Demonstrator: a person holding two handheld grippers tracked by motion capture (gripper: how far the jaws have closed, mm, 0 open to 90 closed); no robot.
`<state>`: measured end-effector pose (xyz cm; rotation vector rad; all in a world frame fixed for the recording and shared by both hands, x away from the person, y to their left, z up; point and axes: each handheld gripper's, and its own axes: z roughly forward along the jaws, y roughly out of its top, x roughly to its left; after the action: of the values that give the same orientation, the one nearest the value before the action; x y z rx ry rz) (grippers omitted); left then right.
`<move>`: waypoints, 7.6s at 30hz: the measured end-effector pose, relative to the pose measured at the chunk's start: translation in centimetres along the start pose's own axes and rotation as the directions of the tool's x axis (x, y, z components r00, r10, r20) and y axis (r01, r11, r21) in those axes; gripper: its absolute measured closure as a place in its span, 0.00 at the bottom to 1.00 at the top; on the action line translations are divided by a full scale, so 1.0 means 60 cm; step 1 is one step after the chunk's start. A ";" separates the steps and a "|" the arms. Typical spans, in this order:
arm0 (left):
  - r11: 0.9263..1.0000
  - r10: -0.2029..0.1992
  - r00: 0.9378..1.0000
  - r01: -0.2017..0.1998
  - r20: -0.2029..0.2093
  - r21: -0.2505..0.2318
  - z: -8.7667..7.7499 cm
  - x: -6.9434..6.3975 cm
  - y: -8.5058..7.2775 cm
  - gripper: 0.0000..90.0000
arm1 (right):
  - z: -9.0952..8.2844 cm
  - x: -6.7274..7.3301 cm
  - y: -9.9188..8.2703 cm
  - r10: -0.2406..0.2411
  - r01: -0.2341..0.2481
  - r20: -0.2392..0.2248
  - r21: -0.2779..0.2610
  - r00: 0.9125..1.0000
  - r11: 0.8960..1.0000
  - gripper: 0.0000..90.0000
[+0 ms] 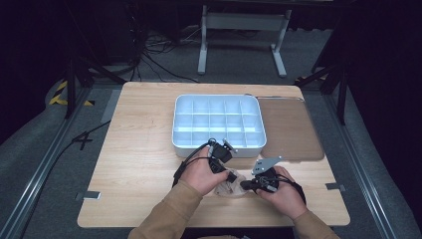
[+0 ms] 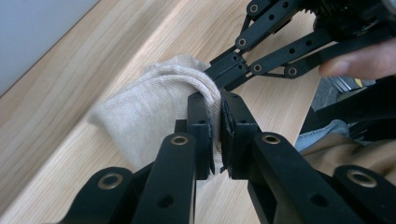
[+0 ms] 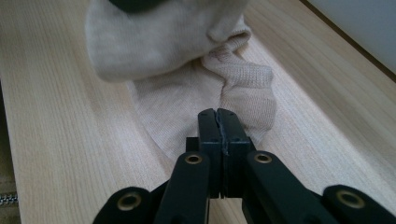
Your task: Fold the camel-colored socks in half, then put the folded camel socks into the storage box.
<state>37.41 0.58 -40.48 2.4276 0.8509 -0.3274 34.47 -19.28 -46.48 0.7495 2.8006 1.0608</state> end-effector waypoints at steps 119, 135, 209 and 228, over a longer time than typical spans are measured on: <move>0.997 0.044 0.989 -0.052 -0.140 -0.049 0.026 0.043 -0.049 0.96 | -0.011 -0.012 0.001 -0.026 0.026 0.034 -0.008 0.999 1.000 0.95; 1.000 0.014 0.988 -0.013 -0.152 0.008 0.001 0.052 -0.076 0.93 | -0.030 -0.006 0.011 -0.027 0.029 0.038 -0.059 0.999 0.998 0.97; 0.983 0.175 0.977 -0.168 -0.122 0.072 0.041 0.029 -0.066 0.97 | 0.018 0.017 0.021 -0.038 0.038 0.011 -0.041 0.999 0.998 1.00; 0.982 0.191 0.973 -0.190 -0.129 0.021 0.021 0.015 -0.062 0.97 | -0.006 0.024 0.026 -0.040 0.040 0.012 -0.069 0.999 0.997 0.99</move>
<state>35.69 2.78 -43.43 2.5363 0.6633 -0.1006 33.76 -17.85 -45.06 0.6868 2.7425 1.1373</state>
